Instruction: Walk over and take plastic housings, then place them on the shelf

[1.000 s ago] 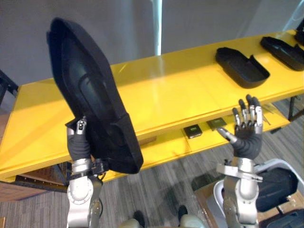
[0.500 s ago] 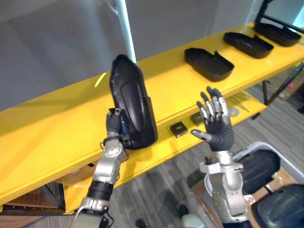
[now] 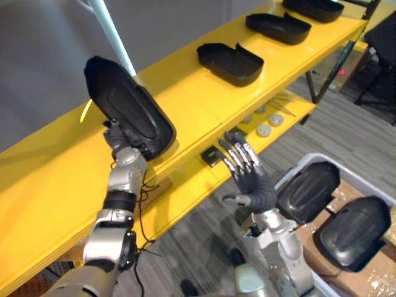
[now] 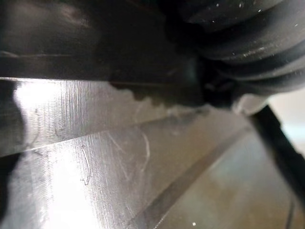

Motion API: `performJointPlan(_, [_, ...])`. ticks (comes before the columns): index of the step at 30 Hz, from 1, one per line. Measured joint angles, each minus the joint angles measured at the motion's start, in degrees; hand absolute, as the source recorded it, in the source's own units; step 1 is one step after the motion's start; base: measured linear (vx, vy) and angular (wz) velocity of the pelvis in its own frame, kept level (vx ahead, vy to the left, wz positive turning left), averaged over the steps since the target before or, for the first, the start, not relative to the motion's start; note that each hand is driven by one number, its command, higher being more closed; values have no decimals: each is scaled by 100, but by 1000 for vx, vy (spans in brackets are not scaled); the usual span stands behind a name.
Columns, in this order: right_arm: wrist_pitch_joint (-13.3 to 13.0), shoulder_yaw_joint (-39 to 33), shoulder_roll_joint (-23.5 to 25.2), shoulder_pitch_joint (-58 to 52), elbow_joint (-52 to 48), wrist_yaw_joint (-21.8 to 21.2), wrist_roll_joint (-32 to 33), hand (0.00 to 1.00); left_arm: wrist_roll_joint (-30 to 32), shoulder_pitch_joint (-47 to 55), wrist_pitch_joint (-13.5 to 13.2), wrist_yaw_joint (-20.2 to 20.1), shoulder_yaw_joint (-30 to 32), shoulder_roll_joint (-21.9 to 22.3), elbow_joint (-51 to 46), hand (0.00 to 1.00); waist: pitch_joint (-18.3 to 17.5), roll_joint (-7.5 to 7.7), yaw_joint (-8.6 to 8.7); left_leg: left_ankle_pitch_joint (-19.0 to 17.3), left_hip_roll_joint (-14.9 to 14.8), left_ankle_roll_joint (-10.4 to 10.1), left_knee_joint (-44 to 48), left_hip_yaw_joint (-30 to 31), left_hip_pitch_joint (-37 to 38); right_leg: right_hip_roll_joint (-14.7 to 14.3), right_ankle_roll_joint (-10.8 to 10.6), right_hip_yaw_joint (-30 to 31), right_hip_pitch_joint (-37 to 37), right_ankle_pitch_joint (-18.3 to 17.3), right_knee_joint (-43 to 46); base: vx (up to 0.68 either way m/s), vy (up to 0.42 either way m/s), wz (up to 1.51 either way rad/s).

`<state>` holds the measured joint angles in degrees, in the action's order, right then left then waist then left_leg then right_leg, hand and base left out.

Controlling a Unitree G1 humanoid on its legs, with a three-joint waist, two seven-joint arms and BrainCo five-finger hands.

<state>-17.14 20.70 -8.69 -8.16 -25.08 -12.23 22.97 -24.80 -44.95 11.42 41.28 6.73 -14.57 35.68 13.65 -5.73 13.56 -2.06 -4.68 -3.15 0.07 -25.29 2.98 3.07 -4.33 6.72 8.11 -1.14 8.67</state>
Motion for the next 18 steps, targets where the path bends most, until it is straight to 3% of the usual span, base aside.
performJointPlan(6, [-3,323,-213,82,-155,317,-2,0,18,-292,385,5,449,-173,455,100,227,-13,-4,0,23,1,110,-90,-196,6,25,87,514,-287,733,-27,-39,-3])
performJointPlan(14, [1,418,-471,389,-226,608,105,0,116,-753,537,27,802,-419,720,100,563,-43,-10,-24,40,24,284,-314,-457,96,45,68,916,-459,1230,-6,-25,6])
performJointPlan(15, [4,439,-489,396,-271,610,107,0,139,-779,570,30,806,-490,720,0,575,-41,-13,-42,40,44,347,-330,-534,113,44,55,996,-459,1278,-4,-15,4])
performJointPlan(18, [2,461,-530,401,-397,614,110,0,324,-879,630,28,812,-549,721,0,649,-43,1,-54,40,62,438,-345,-631,178,24,-26,1022,-472,1309,-7,-5,15])
